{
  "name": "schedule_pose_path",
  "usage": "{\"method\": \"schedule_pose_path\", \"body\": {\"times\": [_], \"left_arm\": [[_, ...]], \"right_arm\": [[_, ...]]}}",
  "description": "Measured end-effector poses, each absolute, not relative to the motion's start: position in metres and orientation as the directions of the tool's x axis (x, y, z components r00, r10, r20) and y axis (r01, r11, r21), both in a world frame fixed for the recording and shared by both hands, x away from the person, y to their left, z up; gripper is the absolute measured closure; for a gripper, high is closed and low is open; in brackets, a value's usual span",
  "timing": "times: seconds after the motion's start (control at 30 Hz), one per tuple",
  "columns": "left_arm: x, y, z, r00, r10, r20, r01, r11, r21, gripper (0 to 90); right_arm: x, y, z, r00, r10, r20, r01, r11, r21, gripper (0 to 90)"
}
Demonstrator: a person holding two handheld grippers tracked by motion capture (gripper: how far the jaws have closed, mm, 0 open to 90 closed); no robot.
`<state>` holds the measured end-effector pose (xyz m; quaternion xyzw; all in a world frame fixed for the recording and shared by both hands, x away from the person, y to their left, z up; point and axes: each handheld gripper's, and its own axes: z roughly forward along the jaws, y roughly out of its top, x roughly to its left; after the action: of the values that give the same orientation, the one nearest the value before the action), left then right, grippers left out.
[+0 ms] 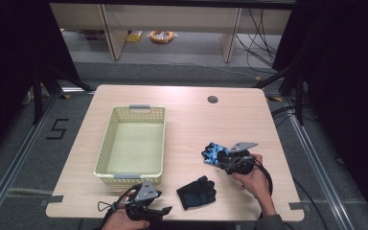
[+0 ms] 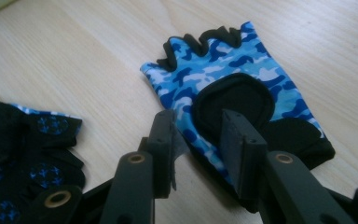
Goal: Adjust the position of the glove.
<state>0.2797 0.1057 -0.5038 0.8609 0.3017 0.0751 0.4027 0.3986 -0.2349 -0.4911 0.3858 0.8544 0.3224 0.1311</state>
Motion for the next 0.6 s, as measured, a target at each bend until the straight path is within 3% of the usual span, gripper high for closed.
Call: {"method": "schedule_pose_path", "body": {"times": [0.07,0.1,0.2,0.37,0.6], "left_arm": [[0.278,0.104,-0.506,0.799,0.586,-0.135,0.471,-0.469,0.747,36.4],[0.279,0.104,-0.507,0.793,0.595,-0.132,0.481,-0.478,0.735,36.4],[0.279,0.104,-0.506,0.800,0.587,-0.124,0.473,-0.490,0.732,36.3],[0.279,0.103,-0.507,0.792,0.597,-0.129,0.481,-0.480,0.734,36.4],[0.278,0.103,-0.505,0.792,0.592,-0.153,0.488,-0.461,0.741,36.6]], "right_arm": [[0.401,-0.235,-0.492,-0.682,0.731,0.019,0.569,0.514,0.642,70.6],[0.403,-0.236,-0.494,-0.690,0.724,0.021,0.567,0.521,0.638,78.5],[0.405,-0.235,-0.497,-0.711,0.703,0.019,0.560,0.551,0.618,86.1],[0.404,-0.235,-0.495,-0.723,0.691,0.019,0.539,0.546,0.641,89.4],[0.400,-0.241,-0.474,-0.681,0.727,0.087,0.541,0.419,0.729,89.6]]}}
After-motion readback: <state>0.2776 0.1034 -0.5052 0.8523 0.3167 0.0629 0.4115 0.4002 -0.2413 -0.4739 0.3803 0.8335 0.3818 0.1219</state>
